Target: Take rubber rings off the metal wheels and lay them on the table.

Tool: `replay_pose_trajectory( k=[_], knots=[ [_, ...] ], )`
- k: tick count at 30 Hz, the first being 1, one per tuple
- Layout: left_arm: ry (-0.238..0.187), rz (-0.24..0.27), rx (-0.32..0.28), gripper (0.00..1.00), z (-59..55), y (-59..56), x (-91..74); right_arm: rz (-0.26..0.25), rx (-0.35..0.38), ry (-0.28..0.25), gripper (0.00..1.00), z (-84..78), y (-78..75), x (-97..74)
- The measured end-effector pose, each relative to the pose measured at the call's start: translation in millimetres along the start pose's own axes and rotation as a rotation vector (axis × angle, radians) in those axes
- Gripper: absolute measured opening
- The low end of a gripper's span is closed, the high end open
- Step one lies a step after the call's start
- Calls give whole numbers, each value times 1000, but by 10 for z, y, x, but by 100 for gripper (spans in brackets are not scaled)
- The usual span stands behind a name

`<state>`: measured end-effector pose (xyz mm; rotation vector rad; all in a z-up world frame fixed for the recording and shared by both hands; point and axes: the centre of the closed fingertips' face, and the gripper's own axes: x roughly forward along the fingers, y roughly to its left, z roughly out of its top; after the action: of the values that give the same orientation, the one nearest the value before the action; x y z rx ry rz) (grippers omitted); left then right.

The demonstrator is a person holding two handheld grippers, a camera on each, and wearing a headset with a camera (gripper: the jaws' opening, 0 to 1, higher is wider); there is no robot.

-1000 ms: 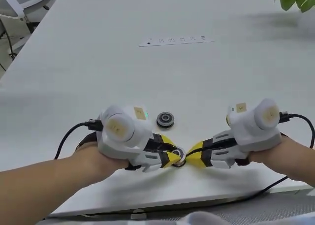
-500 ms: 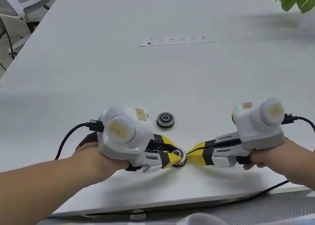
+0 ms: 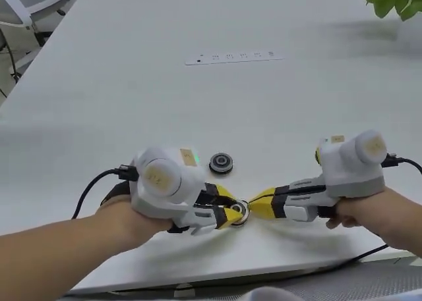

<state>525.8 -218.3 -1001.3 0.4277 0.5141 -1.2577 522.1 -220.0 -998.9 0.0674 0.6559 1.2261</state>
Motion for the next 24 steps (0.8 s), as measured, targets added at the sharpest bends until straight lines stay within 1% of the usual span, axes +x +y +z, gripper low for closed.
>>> replay_pose_trajectory(
  k=[5,12,24],
  knots=[
    [0,1,-3,14,-3,7,1,4,14,-6,0,5,8,0],
    [2,7,-4,13,-3,12,3,10,29,-10,0,16,-28,2],
    [1,11,-6,13,-1,14,5,24,35,-17,0,29,-42,16]
  ],
)
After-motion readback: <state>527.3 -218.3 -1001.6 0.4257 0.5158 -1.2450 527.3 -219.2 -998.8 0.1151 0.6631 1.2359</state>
